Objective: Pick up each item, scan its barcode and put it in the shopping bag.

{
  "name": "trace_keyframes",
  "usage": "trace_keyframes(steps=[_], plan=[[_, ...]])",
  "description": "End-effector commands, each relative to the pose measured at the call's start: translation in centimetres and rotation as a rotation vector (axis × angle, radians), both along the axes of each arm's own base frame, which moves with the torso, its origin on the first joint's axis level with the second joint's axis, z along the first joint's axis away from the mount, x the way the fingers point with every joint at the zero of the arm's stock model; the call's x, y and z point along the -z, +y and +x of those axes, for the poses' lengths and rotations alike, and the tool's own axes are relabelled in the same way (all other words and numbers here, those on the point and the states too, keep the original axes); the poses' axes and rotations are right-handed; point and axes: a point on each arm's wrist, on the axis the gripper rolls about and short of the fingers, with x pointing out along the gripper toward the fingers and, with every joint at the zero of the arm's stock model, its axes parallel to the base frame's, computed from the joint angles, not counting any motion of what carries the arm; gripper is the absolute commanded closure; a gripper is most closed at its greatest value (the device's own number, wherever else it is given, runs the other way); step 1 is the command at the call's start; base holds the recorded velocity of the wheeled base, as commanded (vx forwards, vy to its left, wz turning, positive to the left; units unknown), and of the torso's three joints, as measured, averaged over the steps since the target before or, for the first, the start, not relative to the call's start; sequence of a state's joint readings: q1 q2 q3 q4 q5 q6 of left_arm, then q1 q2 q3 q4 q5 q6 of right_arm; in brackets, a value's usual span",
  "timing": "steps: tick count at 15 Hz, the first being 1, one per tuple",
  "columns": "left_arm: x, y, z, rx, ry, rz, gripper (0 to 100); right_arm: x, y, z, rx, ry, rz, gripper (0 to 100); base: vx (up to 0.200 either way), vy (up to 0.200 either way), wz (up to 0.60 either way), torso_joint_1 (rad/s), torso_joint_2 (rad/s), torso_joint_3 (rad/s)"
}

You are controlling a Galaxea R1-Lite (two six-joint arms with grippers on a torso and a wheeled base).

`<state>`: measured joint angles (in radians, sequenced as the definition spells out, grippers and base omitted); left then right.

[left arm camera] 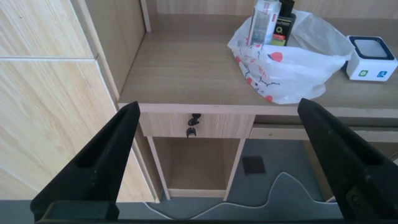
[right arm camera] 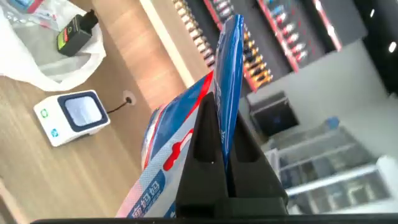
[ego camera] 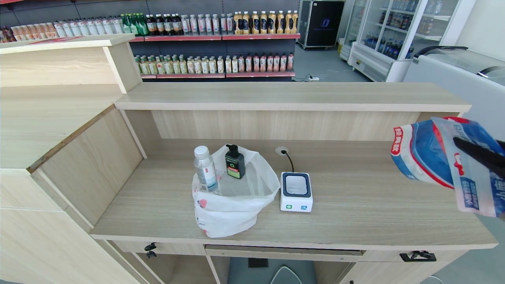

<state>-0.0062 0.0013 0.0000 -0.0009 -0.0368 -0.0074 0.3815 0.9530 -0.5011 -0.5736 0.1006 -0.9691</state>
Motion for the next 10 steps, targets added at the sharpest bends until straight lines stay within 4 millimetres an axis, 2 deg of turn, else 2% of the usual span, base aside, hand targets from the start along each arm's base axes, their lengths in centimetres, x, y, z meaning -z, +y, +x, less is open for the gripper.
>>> trace_keyframes(steps=[1, 3, 4, 5, 7, 10], plan=[[0.0, 0.0, 0.0, 0.0, 0.0, 0.0, 0, 1.2, -0.6, 1.3, 0.112, 0.186, 0.1, 100, 0.0, 0.0, 0.0, 0.0, 0.0, 0.0], [0.0, 0.0, 0.0, 0.0, 0.001, 0.0, 0, 1.7, -1.0, 1.6, 0.159, 0.336, 0.194, 100, 0.0, 0.0, 0.0, 0.0, 0.0, 0.0], [0.0, 0.0, 0.0, 0.0, 0.001, 0.0, 0, 1.7, -1.0, 1.6, 0.159, 0.336, 0.194, 100, 0.0, 0.0, 0.0, 0.0, 0.0, 0.0], [0.0, 0.0, 0.0, 0.0, 0.001, 0.0, 0, 2.3, -1.8, 2.3, 0.233, 0.41, 0.243, 100, 0.0, 0.0, 0.0, 0.0, 0.0, 0.0], [0.0, 0.0, 0.0, 0.0, 0.001, 0.0, 0, 3.3, -1.7, 3.1, 0.248, 0.503, 0.348, 100, 0.0, 0.0, 0.0, 0.0, 0.0, 0.0], [0.0, 0.0, 0.0, 0.0, 0.0, 0.0, 0, 3.5, -1.2, 6.0, 0.276, 0.651, 0.624, 100, 0.0, 0.0, 0.0, 0.0, 0.0, 0.0]])
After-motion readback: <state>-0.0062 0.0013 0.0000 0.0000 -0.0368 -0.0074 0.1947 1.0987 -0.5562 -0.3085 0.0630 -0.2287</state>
